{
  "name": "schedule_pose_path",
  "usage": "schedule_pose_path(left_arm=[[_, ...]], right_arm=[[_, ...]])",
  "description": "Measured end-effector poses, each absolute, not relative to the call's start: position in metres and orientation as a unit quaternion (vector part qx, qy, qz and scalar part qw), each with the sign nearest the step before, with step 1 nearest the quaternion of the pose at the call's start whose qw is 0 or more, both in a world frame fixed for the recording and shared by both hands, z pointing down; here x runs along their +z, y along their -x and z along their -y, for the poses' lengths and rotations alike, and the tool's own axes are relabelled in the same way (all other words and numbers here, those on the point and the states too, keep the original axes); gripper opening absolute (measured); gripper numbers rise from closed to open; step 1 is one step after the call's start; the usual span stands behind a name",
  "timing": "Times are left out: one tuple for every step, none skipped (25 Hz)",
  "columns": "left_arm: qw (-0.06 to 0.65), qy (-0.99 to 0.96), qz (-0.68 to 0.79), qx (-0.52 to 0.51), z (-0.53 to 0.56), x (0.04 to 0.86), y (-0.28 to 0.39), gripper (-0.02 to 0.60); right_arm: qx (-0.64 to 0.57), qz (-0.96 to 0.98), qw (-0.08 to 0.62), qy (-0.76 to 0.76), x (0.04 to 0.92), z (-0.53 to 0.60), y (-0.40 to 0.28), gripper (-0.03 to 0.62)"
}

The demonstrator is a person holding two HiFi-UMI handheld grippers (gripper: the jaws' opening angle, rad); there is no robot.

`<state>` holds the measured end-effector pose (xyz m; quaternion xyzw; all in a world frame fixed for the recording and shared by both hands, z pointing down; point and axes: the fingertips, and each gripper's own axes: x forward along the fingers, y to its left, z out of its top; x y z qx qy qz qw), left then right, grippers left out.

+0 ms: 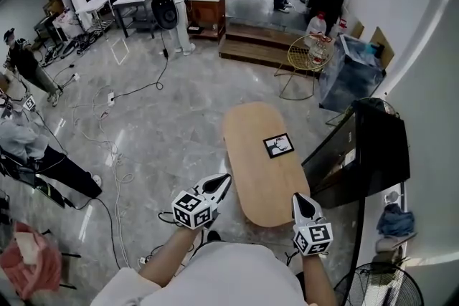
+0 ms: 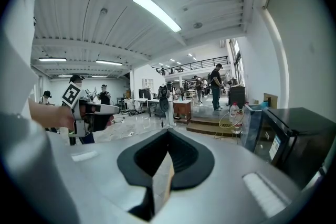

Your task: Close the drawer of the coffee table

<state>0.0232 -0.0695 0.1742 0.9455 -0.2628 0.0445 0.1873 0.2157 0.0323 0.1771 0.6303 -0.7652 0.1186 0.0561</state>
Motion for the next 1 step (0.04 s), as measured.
schedule_pose_path(left_arm=[[0.188, -0.946, 0.262, 0.044, 0.0691, 0.1753, -0.0230, 0.008]], right_arm=[[0.119, 0.765, 0.056, -0.631, 0.1781, -0.0329, -0.2158, 0.011]])
